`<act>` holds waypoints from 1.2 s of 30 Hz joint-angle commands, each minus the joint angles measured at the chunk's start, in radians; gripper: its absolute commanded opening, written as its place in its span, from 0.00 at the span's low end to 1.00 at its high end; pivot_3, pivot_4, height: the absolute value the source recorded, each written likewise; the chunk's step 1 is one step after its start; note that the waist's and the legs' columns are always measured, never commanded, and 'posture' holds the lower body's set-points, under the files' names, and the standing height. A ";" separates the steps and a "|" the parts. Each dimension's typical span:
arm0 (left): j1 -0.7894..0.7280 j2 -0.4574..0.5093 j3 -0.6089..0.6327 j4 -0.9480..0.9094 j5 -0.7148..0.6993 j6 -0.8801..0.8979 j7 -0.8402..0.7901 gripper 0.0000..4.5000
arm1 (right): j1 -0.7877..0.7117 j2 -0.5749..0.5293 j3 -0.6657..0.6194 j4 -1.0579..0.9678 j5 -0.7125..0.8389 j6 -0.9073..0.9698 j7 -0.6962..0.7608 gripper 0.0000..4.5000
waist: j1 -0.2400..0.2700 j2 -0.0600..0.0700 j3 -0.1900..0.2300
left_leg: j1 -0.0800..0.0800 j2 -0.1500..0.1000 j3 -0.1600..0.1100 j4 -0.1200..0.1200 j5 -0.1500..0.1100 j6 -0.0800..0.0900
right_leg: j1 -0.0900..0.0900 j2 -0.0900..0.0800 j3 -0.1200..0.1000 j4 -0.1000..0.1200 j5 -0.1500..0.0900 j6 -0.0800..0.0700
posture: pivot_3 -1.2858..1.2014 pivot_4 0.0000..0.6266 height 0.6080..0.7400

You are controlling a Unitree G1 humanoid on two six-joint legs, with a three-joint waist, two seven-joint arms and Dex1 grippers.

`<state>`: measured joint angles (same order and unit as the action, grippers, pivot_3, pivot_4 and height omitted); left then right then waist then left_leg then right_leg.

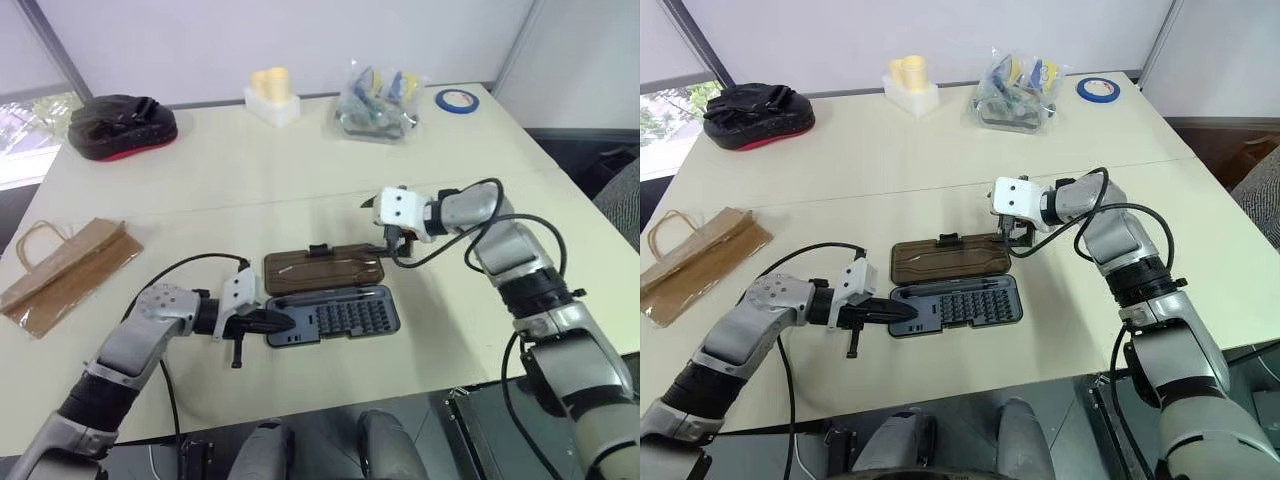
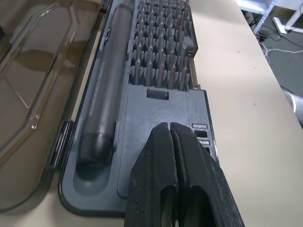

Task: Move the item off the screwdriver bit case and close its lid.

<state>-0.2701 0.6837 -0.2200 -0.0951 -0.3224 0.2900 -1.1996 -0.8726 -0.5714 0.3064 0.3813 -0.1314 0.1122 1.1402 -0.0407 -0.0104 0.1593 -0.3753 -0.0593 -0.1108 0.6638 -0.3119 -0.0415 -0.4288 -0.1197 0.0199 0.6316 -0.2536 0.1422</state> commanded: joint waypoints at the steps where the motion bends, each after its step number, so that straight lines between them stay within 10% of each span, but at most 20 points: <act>1: 0.024 -0.005 -0.016 0.024 0.031 -0.019 0.007 0.01 | -0.069 0.061 -0.024 0.021 0.074 0.108 0.043 1.00 | -0.002 0.000 0.000 | 0.000 0.000 0.000 0.000 0.000 0.000 | 0.000 0.000 0.000 0.000 0.000 0.000 | 0.52 0.24 1.00; 30: 0.064 -0.004 0.006 -0.029 0.027 -0.017 0.056 0.01 | -0.165 0.163 -0.007 0.497 -0.004 -0.038 -0.049 1.00 | -0.003 0.001 -0.001 | 0.001 0.000 -0.001 0.000 0.000 0.000 | 0.000 0.000 0.000 0.001 0.000 0.000 | 0.52 0.24 1.00; 36: 0.052 -0.009 0.011 -0.020 0.028 -0.018 0.066 0.00 | -0.147 0.154 0.008 0.496 -0.027 -0.050 -0.017 0.46 | -0.003 0.001 -0.001 | 0.001 0.000 -0.001 0.000 0.000 0.000 | 0.000 0.000 0.000 0.001 0.000 0.000 | 0.52 0.24 1.00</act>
<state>-0.2244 0.6672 -0.2125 -0.1231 -0.3133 0.2574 -1.1430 -1.0217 -0.4096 0.3075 0.8798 -0.1443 0.0726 1.1170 -0.0440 -0.0092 0.1586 -0.3745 -0.0595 -0.1119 0.6637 -0.3118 -0.0416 -0.4285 -0.1200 0.0198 0.6324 -0.2536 0.1422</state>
